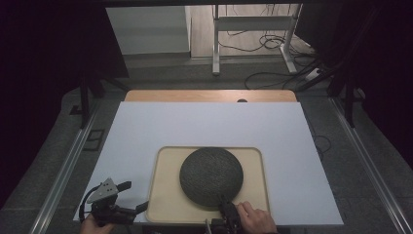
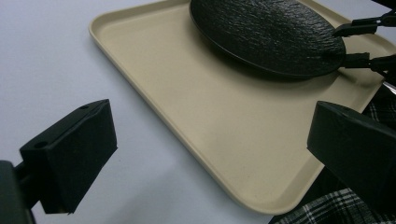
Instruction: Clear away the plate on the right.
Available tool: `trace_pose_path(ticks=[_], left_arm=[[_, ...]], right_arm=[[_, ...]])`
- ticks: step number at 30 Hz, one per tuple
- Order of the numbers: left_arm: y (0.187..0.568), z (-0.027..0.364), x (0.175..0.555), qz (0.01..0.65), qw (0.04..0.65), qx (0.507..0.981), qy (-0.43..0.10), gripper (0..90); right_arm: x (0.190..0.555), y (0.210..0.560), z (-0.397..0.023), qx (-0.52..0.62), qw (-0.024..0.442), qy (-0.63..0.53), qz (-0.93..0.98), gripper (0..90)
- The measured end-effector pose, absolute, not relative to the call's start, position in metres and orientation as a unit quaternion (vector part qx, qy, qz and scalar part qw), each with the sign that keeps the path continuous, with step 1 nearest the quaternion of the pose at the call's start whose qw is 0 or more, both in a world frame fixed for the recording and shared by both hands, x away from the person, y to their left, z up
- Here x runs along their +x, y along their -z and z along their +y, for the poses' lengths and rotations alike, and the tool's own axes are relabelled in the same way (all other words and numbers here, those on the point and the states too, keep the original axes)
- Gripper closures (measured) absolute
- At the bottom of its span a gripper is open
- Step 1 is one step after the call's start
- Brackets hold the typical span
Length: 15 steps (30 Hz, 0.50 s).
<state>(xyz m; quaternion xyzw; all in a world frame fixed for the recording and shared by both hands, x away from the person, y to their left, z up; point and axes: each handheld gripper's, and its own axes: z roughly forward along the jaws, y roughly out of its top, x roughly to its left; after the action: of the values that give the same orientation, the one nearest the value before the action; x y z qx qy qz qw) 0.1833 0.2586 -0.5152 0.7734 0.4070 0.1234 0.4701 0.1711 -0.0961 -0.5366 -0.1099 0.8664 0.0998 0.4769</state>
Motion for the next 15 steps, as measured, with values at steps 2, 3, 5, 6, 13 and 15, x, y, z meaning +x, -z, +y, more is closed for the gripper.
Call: trace_pose_path(ticks=[2,3,5,6,13,15], left_arm=[[0.5152,0.2586,0.1833,0.407,0.470,0.773,-0.124,1.1],[0.5152,0.2587,0.1833,0.407,0.470,0.773,-0.123,1.1],[0.5153,0.2588,0.1834,0.408,0.471,0.773,-0.123,1.1],[0.5153,0.2586,0.1834,0.407,0.470,0.773,-0.123,1.1],[0.5152,0.2583,0.1835,0.407,0.468,0.774,-0.124,1.1],[0.5152,0.2586,0.1836,0.407,0.469,0.774,-0.123,1.1]], right_arm=[[0.1704,0.5355,-0.0972,-0.108,0.474,-0.101,0.868,60.4],[0.1700,0.5349,-0.0975,-0.107,0.473,-0.101,0.868,60.3],[0.1716,0.5344,-0.0989,-0.109,0.456,-0.122,0.875,59.7],[0.1703,0.5330,-0.0993,-0.105,0.459,-0.115,0.875,59.6],[0.1674,0.5291,-0.1032,-0.096,0.467,-0.111,0.872,58.3],[0.1669,0.5285,-0.1043,-0.094,0.469,-0.113,0.871,58.2]])
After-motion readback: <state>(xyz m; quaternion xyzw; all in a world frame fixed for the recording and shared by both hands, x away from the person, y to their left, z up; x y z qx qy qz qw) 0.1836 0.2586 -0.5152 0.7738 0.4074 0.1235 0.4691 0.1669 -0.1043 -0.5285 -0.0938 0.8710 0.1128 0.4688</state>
